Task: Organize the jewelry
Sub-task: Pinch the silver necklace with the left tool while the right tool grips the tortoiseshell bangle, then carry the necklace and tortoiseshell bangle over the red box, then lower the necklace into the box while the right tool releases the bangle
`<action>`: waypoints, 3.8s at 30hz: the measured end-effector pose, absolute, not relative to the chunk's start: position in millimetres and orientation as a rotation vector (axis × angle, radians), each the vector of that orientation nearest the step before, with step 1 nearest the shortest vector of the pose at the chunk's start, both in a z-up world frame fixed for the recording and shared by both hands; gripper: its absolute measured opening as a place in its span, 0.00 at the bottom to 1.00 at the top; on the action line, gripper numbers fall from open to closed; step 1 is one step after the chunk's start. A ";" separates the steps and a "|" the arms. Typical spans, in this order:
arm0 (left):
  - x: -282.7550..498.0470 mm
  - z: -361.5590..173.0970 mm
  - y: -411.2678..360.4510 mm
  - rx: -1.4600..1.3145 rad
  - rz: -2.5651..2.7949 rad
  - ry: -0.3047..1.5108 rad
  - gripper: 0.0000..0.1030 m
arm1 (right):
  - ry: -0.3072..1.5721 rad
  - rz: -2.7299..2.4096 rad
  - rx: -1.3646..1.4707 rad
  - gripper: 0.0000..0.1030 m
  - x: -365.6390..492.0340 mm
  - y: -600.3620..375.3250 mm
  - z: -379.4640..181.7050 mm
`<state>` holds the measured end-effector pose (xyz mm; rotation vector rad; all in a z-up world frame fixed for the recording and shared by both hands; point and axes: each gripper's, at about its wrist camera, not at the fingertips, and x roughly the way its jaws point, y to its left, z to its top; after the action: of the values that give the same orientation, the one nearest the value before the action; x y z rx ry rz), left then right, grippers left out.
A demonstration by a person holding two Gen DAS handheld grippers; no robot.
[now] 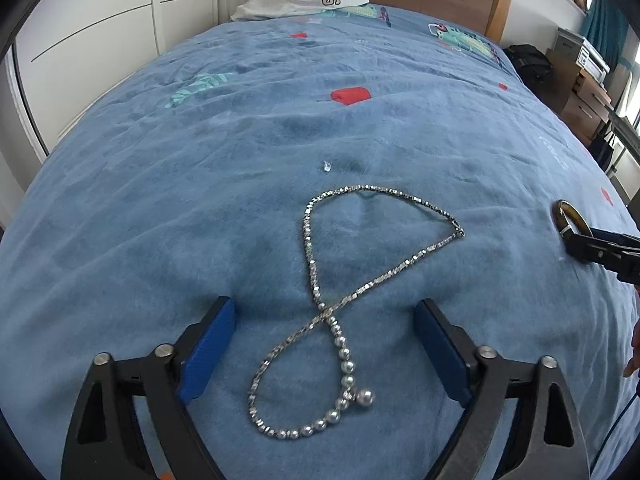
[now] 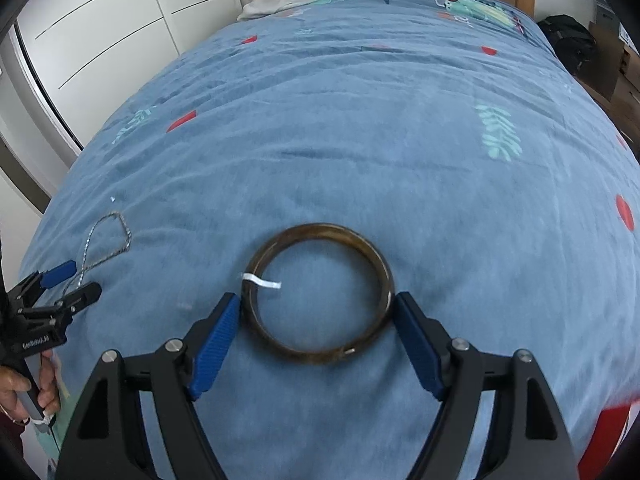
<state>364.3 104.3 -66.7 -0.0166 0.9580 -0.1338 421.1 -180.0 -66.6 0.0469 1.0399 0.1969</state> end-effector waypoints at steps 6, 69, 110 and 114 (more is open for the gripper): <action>370.8 -64.4 97.4 -0.021 -0.145 0.959 0.36 | 1.055 0.175 0.085 0.76 427.3 -181.8 -69.9; 219.3 -0.1 -336.7 0.023 -0.814 1.005 0.04 | 1.050 0.185 0.037 0.75 218.1 -509.7 -39.5; 175.4 0.9 -299.6 -0.002 -0.764 1.061 0.32 | 1.152 0.221 -0.057 0.76 208.6 -493.0 -50.3; 173.8 6.4 -284.0 -0.012 -0.744 1.054 0.32 | 1.162 0.204 -0.050 0.76 208.8 -490.8 -50.2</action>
<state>173.8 -284.0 6.4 -0.0118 1.0536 -0.7440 208.8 -490.8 -50.2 -0.0500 1.1618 0.2038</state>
